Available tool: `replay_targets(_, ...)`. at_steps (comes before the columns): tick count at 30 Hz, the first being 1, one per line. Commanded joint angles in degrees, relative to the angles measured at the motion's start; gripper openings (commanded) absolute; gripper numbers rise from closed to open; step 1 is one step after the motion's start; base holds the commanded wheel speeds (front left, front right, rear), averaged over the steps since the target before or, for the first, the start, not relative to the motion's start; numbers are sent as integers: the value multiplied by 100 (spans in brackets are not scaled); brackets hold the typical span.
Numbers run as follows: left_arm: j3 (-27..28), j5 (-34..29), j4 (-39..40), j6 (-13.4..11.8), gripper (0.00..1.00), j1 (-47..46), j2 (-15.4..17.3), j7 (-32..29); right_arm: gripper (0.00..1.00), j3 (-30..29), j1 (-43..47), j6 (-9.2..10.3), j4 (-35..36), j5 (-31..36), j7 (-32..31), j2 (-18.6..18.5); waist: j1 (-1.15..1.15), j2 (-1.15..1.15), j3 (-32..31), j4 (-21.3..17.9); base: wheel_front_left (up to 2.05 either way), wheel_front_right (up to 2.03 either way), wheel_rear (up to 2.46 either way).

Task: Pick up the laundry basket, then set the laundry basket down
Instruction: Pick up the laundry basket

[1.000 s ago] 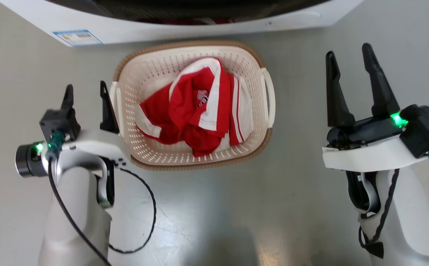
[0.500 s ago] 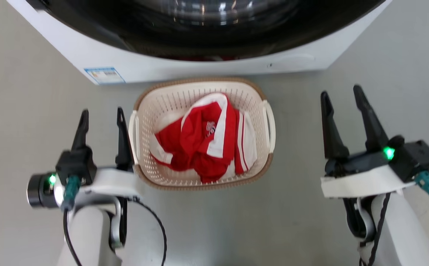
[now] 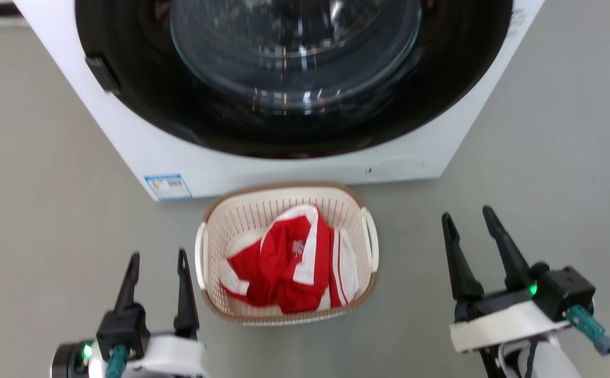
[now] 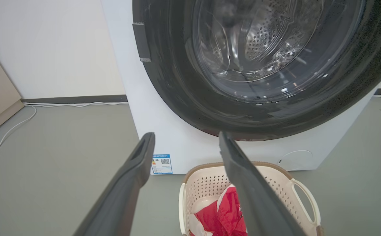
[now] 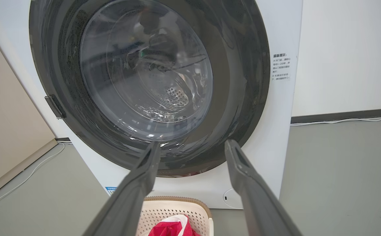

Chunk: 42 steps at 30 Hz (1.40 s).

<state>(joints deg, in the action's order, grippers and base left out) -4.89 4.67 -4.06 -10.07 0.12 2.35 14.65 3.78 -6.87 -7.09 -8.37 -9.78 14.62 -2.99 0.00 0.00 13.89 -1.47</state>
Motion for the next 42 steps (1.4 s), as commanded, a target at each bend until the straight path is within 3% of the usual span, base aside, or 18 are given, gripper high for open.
replay_targets(1, 143, 54, 200, -60, 100, 38, 54, 35, 100, 145, 48, -40, 99, -36, 38, 12, 0, 0, -282, -43, 0, 0, 0)
replay_targets(22, 177, 32, 715, -133, 100, 1220, 54, 35, 100, 42, 936, -40, -18, -186, 38, 12, 0, 0, -1325, -192, 0, 0, 0)
replay_targets(42, 303, 13, 685, 18, 100, 1260, 53, 35, 100, 19, 970, -40, 5, -178, 38, 12, 0, 0, -1325, -230, 0, 0, 0)
